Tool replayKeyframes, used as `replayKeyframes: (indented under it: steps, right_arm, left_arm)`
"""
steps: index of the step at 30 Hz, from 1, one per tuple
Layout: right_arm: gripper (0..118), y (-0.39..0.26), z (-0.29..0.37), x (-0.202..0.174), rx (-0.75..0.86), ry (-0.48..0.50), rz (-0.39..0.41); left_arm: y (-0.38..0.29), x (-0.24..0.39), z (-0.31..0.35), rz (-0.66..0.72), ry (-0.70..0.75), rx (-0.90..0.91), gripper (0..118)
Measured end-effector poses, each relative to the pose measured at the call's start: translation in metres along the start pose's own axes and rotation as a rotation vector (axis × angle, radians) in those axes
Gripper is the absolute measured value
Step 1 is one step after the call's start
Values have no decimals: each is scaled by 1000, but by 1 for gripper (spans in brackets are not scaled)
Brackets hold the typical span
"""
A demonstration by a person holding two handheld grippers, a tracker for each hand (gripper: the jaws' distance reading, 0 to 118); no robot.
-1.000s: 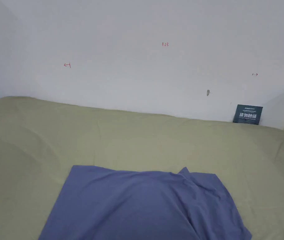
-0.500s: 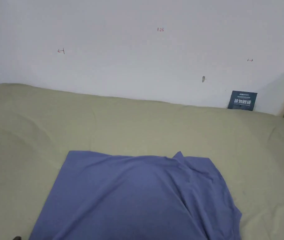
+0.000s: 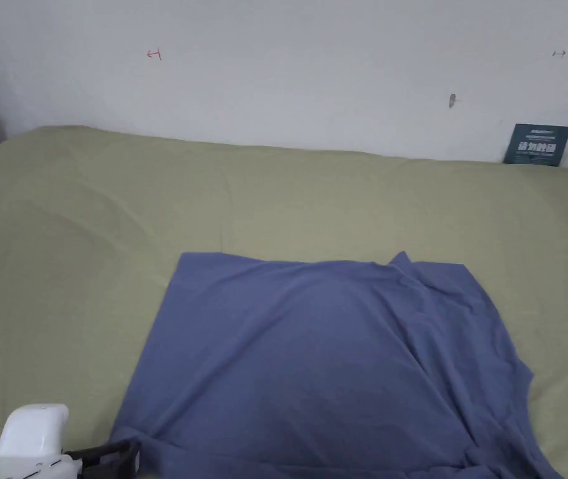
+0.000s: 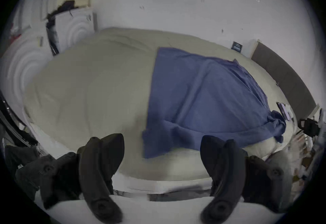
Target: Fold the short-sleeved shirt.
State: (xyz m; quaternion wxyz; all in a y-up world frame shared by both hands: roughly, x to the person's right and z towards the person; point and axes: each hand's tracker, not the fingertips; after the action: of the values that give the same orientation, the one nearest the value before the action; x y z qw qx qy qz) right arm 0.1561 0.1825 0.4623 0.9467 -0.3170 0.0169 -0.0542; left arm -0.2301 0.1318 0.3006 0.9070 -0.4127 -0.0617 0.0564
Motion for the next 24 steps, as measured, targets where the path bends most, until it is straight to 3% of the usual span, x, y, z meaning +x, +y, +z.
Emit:
replayKeyframes:
  steps: [3, 4, 5, 7, 8, 9, 11, 12, 15, 16, 21, 22, 23, 24]
  right_arm:
    - [0, 5, -9, 6, -33, -26, -16]
    - [0, 6, -12, 8, -41, -32, -18]
    - [0, 7, -15, 11, -47, -36, -22]
    - [0, 8, -21, 14, -70, -41, -29]
    - [0, 8, -26, 17, -98, -45, -34]
    - [0, 10, -31, 20, -133, -48, -35]
    - [1, 10, -41, 26, -202, -45, -32]
    - [6, 11, -47, 28, -244, -59, -25]
    - [67, 8, -59, 27, -281, -60, 4]
    - [79, 6, -62, 26, -296, -31, 16]
    - [78, -3, -94, 25, -294, -20, 23]
    - [71, -5, -101, 26, -337, -60, 17]
    - [53, -7, -105, 28, -366, -78, 7]
    - [24, -8, -105, 29, -379, -83, 19]
  left_arm:
    - [-6, 8, -33, -30, 26, -52, 94]
    - [-9, 8, -44, -58, 51, -70, 86]
    - [-10, 9, -57, -78, 95, -62, 68]
    - [-11, 10, -71, -111, 165, -23, 46]
    - [-9, 11, -68, -103, 129, -33, 36]
    - [-9, 14, -64, -97, 92, -34, 5]
    - [-9, 14, -66, -98, 112, -48, 4]
    - [-9, 13, -65, -103, 112, -48, 4]
    - [-6, 9, -55, -71, 95, -37, 4]
    - [-4, 7, -54, -54, 91, -39, 4]
    - [-7, 9, -56, -59, 88, -42, 4]
    - [-8, 9, -57, -59, 89, -42, 4]
    - [-8, 9, -57, -58, 89, -44, 4]
    - [-9, 8, -57, -53, 87, -47, 4]
